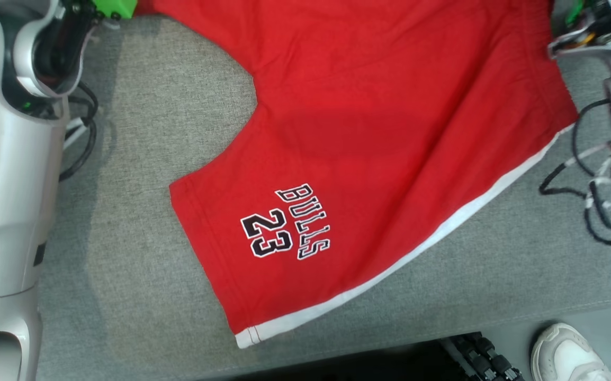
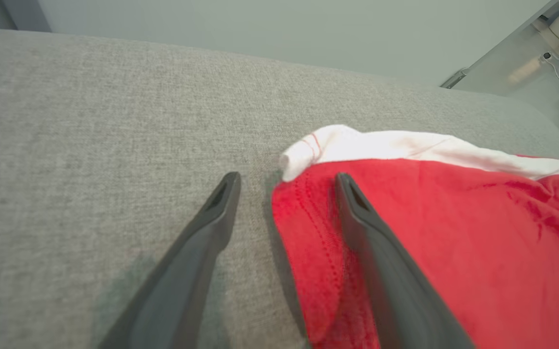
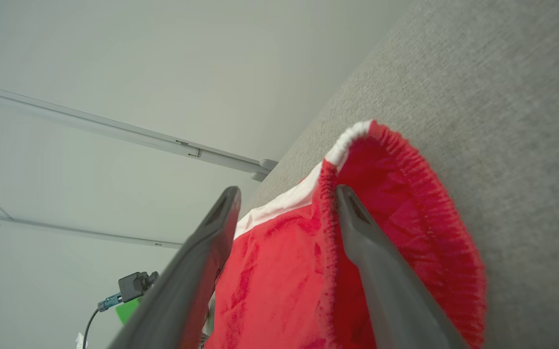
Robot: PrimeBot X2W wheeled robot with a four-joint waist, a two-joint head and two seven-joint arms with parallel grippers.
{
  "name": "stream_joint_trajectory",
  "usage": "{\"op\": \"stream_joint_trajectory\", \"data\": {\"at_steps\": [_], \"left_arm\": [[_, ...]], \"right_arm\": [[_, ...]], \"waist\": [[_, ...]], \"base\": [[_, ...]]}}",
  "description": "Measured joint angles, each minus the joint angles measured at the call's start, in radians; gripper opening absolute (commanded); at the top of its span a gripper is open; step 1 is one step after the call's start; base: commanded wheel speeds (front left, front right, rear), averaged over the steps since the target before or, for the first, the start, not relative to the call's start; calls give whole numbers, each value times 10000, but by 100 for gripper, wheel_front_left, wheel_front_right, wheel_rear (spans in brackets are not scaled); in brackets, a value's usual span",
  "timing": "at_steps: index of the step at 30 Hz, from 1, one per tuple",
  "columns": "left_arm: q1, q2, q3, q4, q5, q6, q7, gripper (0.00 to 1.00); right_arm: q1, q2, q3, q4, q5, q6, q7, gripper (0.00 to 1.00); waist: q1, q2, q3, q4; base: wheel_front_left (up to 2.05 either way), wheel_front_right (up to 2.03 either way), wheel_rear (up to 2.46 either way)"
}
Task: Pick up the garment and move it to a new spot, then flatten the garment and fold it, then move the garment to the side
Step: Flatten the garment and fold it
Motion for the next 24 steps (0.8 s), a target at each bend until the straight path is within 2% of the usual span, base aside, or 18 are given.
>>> {"op": "stream_joint_trajectory", "data": {"at_steps": [3, 7, 15, 20, 24], "left_arm": [[229, -19, -13, 372, -2, -113, -190, 100], [538, -100, 82, 665, -82, -251, -502, 100], [1430, -102, 610, 453, -366, -552, -1411, 100], [2987, -105, 901, 2, -892, -731, -1891, 100], [4146, -217, 1175, -374, -1104, -731, -2349, 100]], "right_arm": [[219, 247, 205, 96, 184, 33, 130, 100], [563, 236, 418, 140, 119, 207, 213, 100], [1379, -460, -107, 165, -520, 391, -305, 100], [1975, -769, -798, 378, -892, 355, -1057, 100], [2471, -932, -930, 619, -1175, 267, -1348, 100]], "waist": [[0, 0, -290, -5], [0, 0, -725, -9], [-1, 0, -1709, -6], [-1, 0, -2358, -3], [-1, 0, -2888, -6]], "base": [[0, 0, 0], [0, 0, 0], [0, 0, 0], [0, 0, 0], [0, 0, 0]]}}
